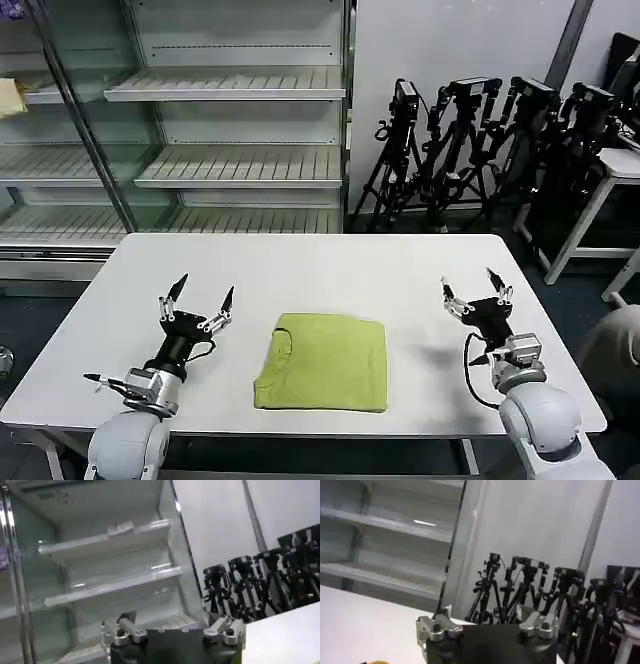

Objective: Fold and organize the clothes.

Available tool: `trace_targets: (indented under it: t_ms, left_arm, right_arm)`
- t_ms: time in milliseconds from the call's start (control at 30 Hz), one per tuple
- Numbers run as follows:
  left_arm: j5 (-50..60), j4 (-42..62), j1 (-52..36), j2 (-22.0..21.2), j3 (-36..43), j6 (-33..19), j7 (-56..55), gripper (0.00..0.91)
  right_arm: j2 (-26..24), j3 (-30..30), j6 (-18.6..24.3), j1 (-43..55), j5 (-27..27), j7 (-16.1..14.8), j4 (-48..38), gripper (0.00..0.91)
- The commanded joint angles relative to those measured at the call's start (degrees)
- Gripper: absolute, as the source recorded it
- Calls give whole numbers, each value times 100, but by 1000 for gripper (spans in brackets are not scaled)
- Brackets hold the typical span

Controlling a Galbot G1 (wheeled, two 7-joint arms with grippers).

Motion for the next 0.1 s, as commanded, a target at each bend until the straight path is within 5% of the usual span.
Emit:
trace_targets:
  t_ms: [33,100]
  left_arm:
    - [177,-73,78,-54,-137,-307,-5,907]
    - [183,-151,135,-71,-110,-286,-3,907]
  right_arm:
    - [-74,-72,310,-84,-201,17,185,907]
    - [-52,-136,321,-82,-357,121,217,907]
